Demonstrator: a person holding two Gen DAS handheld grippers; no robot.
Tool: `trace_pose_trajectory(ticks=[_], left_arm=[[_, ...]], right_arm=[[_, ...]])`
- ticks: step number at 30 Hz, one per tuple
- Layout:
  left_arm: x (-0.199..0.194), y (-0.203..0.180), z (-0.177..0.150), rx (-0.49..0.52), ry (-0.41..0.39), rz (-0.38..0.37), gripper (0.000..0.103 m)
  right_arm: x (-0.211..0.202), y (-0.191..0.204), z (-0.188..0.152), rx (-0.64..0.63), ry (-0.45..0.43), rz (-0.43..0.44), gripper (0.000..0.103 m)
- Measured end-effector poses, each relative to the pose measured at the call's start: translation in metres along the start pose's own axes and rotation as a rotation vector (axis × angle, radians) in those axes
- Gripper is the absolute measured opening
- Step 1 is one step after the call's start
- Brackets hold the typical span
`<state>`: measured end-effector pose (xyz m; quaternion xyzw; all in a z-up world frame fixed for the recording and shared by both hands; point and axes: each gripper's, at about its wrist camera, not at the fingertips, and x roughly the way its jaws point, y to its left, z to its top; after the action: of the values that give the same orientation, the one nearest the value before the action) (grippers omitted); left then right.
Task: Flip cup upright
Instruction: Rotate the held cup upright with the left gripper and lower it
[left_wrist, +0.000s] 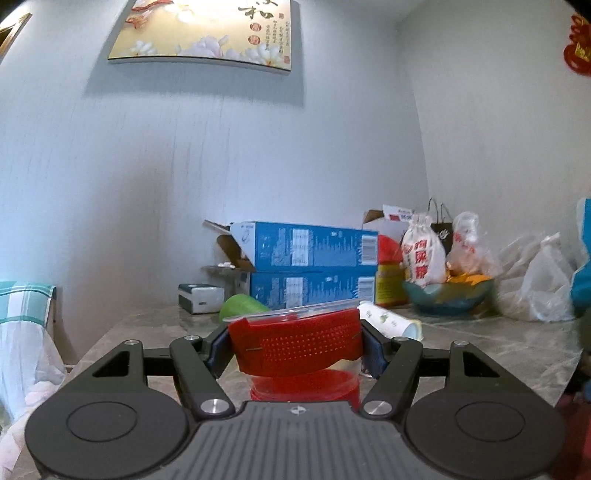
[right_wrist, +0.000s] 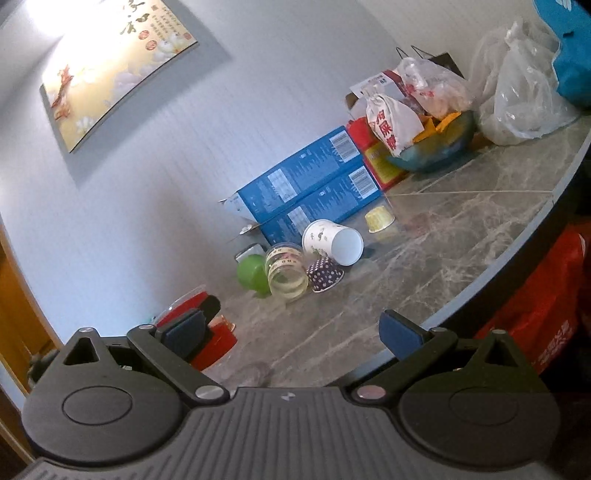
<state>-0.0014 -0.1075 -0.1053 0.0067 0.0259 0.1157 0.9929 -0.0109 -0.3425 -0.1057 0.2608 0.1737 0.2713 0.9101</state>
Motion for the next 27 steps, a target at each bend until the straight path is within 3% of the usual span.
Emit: trace_pose_trajectory(ticks=[13,21,27], left_arm=[[0.001,-0.009,-0.009,0.078,0.020,0.040,0.070],[0.003,-0.015,-0.010,0.122,0.044,0.022,0.070],[0.004,-0.011,-0.013,0.096,0.073,0.003,0.070]], right_arm=[[-0.011,-0.005,-0.018,0.028,-0.020,0.047,0.102],[-0.015,-0.009,-0.023,0.041,-0.025,0.042,0.102],[-0.017,-0.010,-0.027,0.038,-0.019,0.045,0.102]])
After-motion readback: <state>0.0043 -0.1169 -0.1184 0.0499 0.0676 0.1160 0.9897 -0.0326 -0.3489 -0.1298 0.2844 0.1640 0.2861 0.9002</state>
